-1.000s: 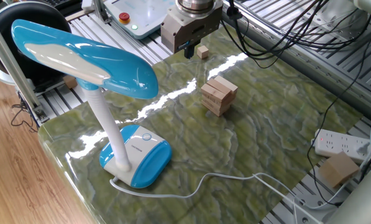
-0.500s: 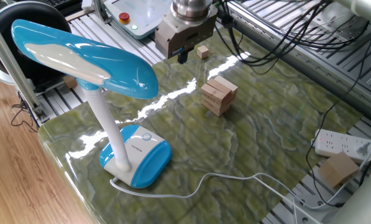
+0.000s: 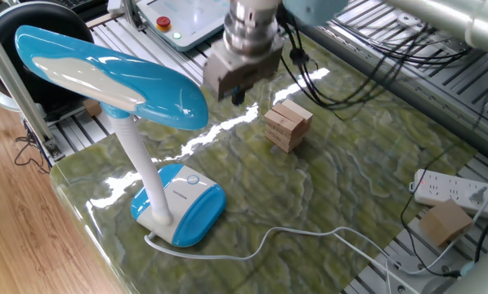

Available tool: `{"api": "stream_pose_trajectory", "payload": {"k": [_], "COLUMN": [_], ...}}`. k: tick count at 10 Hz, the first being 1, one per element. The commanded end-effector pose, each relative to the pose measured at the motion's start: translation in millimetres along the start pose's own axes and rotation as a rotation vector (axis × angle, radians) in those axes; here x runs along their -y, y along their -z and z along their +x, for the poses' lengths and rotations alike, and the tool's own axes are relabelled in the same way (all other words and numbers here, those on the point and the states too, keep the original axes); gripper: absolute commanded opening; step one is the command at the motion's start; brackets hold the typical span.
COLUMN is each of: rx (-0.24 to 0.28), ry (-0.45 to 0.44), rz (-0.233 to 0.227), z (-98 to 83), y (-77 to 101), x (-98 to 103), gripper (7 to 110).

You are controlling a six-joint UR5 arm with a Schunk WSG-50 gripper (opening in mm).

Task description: Turn on the desk lamp by pressing the button

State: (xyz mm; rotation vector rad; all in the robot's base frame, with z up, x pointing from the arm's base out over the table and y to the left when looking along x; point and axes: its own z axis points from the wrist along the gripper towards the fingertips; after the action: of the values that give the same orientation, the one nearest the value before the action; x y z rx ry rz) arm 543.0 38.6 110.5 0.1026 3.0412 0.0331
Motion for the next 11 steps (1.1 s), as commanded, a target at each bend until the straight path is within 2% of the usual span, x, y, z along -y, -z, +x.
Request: {"api": "stream_pose_trajectory", "payload": {"k": [1, 3, 4, 6, 9, 11], "rx": [-0.007, -0.023, -0.037, -0.051, -0.055, -0.066], "ry": [0.032, 0.085, 0.111, 0.129, 0.124, 0.126], "rz": [0.012, 0.001, 0.019, 0.039, 0.038, 0.021], "z": [19.5, 28.6, 32.4, 38.6, 50.4, 58.7], "y": [-18.6, -21.5, -21.4, -22.8, -27.0, -29.2], "x": [4.0, -2.7, 0.4, 3.0, -8.2, -16.0], "gripper": [7, 7, 7, 7, 7, 7]}}
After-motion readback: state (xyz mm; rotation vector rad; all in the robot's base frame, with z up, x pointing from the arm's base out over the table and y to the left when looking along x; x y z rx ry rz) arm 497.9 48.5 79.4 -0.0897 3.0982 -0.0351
